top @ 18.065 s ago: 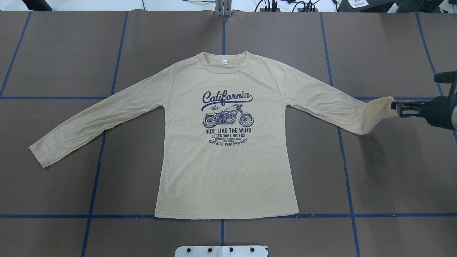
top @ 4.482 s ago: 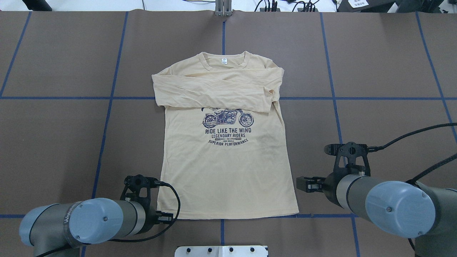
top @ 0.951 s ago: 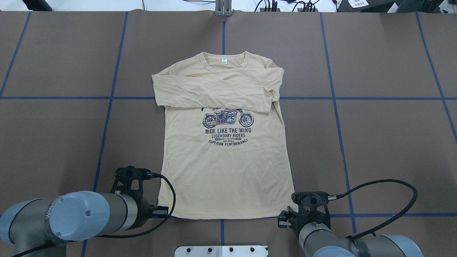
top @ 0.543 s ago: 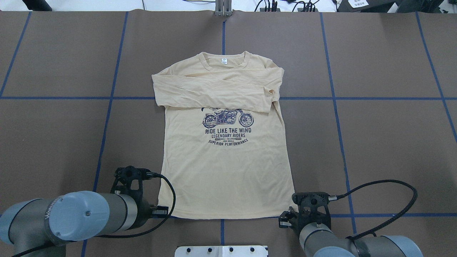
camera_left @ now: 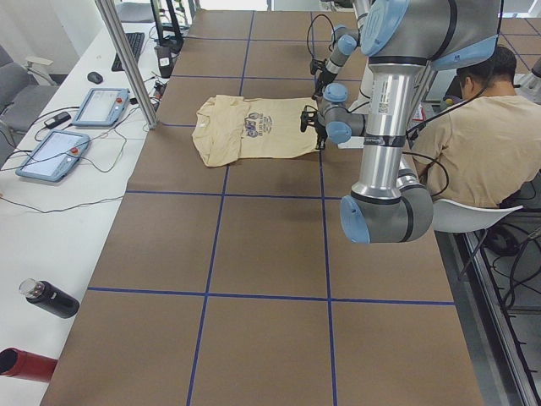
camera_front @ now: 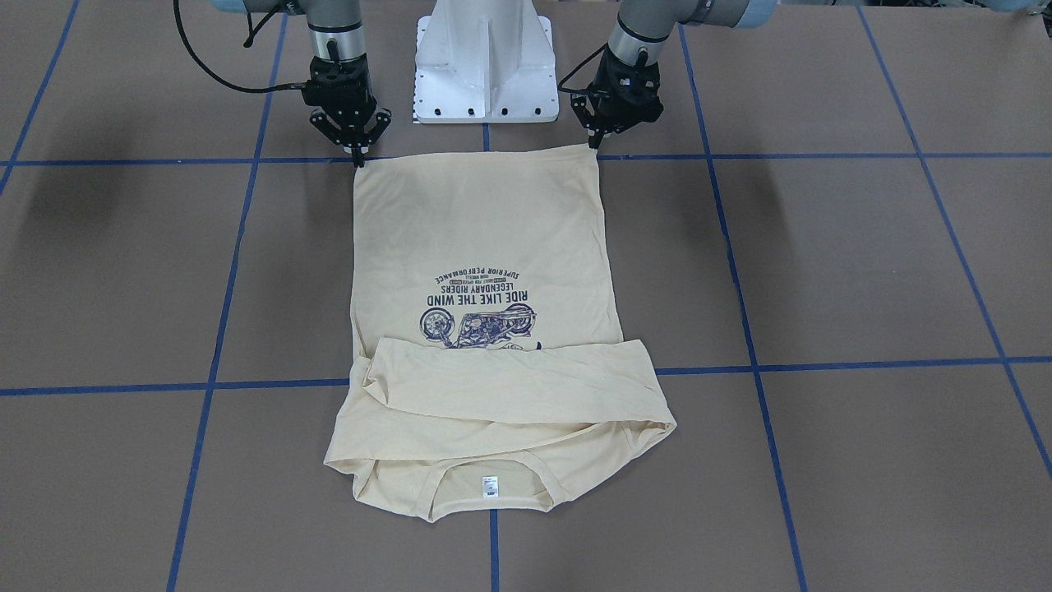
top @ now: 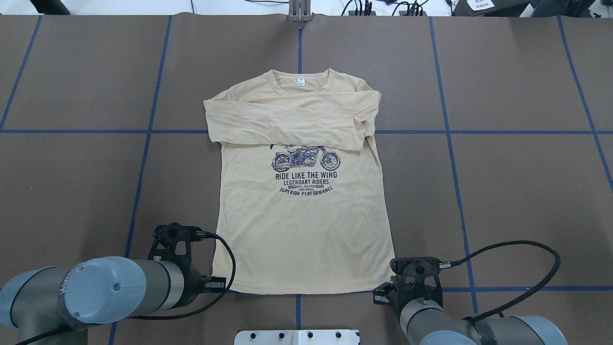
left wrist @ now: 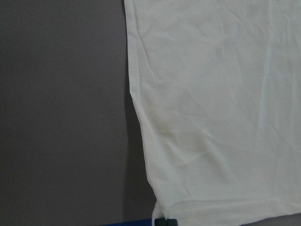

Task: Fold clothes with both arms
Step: 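Lift the hem with both grippers and fold it toward the collar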

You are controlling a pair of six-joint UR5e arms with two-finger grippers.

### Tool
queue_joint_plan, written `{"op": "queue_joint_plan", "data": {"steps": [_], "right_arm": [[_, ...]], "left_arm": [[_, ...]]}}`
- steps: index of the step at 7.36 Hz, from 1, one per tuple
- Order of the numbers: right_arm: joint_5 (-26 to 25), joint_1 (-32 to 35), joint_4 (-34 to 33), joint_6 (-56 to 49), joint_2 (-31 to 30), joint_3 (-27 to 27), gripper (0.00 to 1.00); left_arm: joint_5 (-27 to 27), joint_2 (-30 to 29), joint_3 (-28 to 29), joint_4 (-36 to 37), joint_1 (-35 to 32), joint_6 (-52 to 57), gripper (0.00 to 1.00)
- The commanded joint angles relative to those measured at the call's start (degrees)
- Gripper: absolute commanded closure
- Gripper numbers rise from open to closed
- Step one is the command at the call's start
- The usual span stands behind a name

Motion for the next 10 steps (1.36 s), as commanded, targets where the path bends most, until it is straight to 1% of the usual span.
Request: {"op": "queue_joint_plan", "data": {"steps": [1,2,3,4,5,6,8,9,10], "right_arm": [[0.68,2.07,-1.92,-0.16,-0.75,7.2,1.0],[2.86,2.26,-8.63,-0.51,-0.23,14.12,1.0],[7.84,2.95,-13.92,-0.51,-0.14,21.59,1.0],[9.46,2.7,-17.89,-0.51,-0.23,26.19,1.0],[13.65,1.65,-22.54,-0.51,-0.31,31.63,1.0],[14.82,-0.88,-26.68,-0.51,-0.23,35.51,1.0],[14.57,-1.44,-26.9,-0.42,0.21,35.55,1.0],[14.22,-0.04,-27.16,-0.51,0.3,33.72,1.0],[13.96,3.37,-27.07,-0.86,3.95,27.79,1.0]], "left_arm": [[-0.26,-0.09,-3.66,3.4,-0.01,0.09,1.0],[-0.61,-0.18,-9.51,9.43,-0.01,0.61,1.0],[-2.79,-0.44,-15.66,14.63,-0.01,0.79,1.0],[-5.51,-0.79,-19.73,17.72,-0.01,0.79,1.0],[-5.62,-0.53,-22.55,18.62,-0.01,0.79,1.0],[-5.97,-0.53,-24.32,19.16,1.12,0.36,1.0],[-6.33,-0.88,-24.87,19.42,2.01,0.09,1.0],[-6.24,-1.05,-22.95,19.51,1.49,0.17,1.0],[-5.63,-2.97,-18.58,19.43,0.44,0.26,1.0]]}}
